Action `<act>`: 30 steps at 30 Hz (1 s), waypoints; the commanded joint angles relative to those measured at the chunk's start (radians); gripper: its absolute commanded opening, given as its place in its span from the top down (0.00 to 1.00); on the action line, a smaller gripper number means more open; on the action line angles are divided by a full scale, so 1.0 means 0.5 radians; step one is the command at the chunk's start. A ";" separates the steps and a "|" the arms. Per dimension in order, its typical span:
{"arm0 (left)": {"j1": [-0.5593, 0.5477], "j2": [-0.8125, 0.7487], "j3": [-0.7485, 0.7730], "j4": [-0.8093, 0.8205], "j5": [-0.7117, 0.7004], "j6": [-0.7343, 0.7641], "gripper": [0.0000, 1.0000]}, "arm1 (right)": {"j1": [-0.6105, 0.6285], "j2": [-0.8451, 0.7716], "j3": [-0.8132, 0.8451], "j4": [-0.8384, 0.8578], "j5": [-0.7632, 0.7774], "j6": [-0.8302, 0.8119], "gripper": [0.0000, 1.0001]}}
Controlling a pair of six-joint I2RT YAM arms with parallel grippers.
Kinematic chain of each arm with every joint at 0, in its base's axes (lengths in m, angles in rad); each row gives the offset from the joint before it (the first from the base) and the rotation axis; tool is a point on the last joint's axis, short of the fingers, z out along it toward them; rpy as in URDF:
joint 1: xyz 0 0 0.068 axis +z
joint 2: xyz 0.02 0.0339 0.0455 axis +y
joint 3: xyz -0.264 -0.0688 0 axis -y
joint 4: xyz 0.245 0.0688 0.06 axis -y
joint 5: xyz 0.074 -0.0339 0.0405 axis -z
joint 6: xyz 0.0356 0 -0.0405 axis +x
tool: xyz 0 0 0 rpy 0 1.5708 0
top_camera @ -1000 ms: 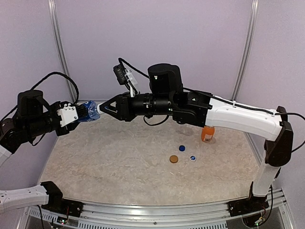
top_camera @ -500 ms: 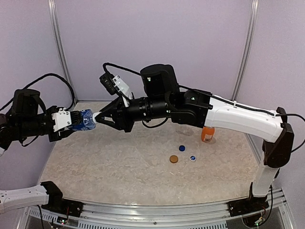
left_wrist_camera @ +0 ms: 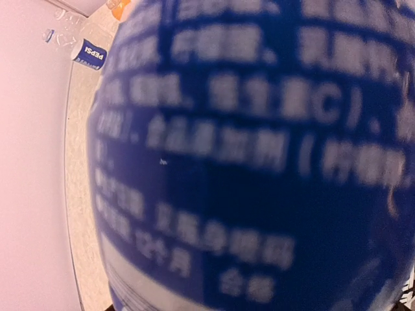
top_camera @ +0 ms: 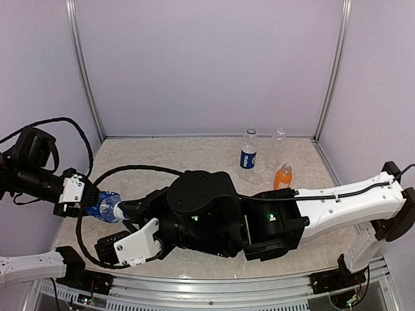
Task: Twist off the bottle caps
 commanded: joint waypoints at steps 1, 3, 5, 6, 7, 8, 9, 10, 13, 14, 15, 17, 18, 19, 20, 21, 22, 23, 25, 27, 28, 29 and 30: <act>-0.017 -0.002 -0.022 -0.264 0.141 0.000 0.57 | 0.028 -0.087 -0.277 0.507 0.574 -0.902 1.00; -0.017 -0.006 -0.036 -0.270 0.123 0.012 0.57 | 0.038 -0.125 -0.295 0.493 0.507 -0.914 1.00; -0.017 -0.015 -0.051 -0.269 0.109 0.020 0.57 | 0.039 -0.149 -0.292 0.422 0.386 -0.859 1.00; -0.017 -0.015 -0.055 -0.270 0.108 0.024 0.57 | 0.039 -0.156 -0.293 0.408 0.337 -0.828 1.00; -0.017 -0.015 -0.059 -0.267 0.110 0.023 0.57 | 0.040 -0.154 -0.295 0.408 0.312 -0.809 1.00; -0.017 -0.015 -0.059 -0.260 0.113 0.025 0.57 | 0.038 -0.141 -0.295 0.421 0.311 -0.800 1.00; -0.018 -0.016 -0.060 -0.254 0.118 0.023 0.57 | 0.039 -0.125 -0.291 0.429 0.317 -0.798 1.00; -0.020 -0.013 -0.059 -0.241 0.120 0.018 0.57 | 0.038 -0.112 -0.291 0.440 0.321 -0.793 1.00; -0.024 -0.007 -0.041 -0.202 0.130 -0.010 0.57 | 0.039 -0.082 -0.292 0.481 0.321 -0.770 1.00; -0.026 -0.004 -0.024 -0.195 0.136 -0.029 0.57 | 0.039 -0.077 -0.293 0.504 0.324 -0.757 1.00; -0.027 -0.001 -0.010 -0.191 0.155 -0.050 0.57 | 0.037 -0.072 -0.293 0.515 0.329 -0.744 0.95; -0.026 0.007 0.013 -0.186 0.178 -0.080 0.57 | 0.033 -0.071 -0.296 0.541 0.338 -0.681 0.49; -0.027 0.009 0.010 -0.178 0.174 -0.089 0.57 | 0.031 -0.074 -0.308 0.593 0.350 -0.644 0.34; -0.026 0.004 0.003 -0.165 0.163 -0.095 0.57 | 0.031 -0.084 -0.321 0.645 0.357 -0.608 0.27; -0.026 0.000 -0.007 -0.141 0.141 -0.105 0.57 | 0.030 -0.095 -0.335 0.685 0.364 -0.575 0.19; -0.026 -0.009 -0.025 -0.096 0.106 -0.124 0.57 | 0.028 -0.110 -0.349 0.731 0.369 -0.532 0.05; -0.026 -0.018 -0.046 -0.032 0.062 -0.151 0.57 | 0.025 -0.127 -0.366 0.772 0.375 -0.483 0.01; -0.026 -0.029 -0.068 0.047 0.000 -0.188 0.57 | 0.022 -0.141 -0.375 0.813 0.389 -0.428 0.01; -0.026 -0.039 -0.108 0.240 -0.143 -0.270 0.56 | 0.003 -0.168 -0.375 0.831 0.399 -0.262 0.01; -0.026 -0.041 -0.144 0.440 -0.283 -0.331 0.56 | -0.040 -0.209 -0.340 0.708 0.321 0.057 0.01; -0.026 -0.043 -0.160 0.524 -0.347 -0.349 0.56 | -0.080 -0.234 -0.309 0.622 0.241 0.263 0.01; -0.028 -0.045 -0.176 0.600 -0.402 -0.355 0.56 | -0.138 -0.264 -0.279 0.513 0.129 0.491 0.01; -0.029 -0.052 -0.196 0.676 -0.459 -0.357 0.56 | -0.208 -0.304 -0.264 0.435 0.000 0.719 0.01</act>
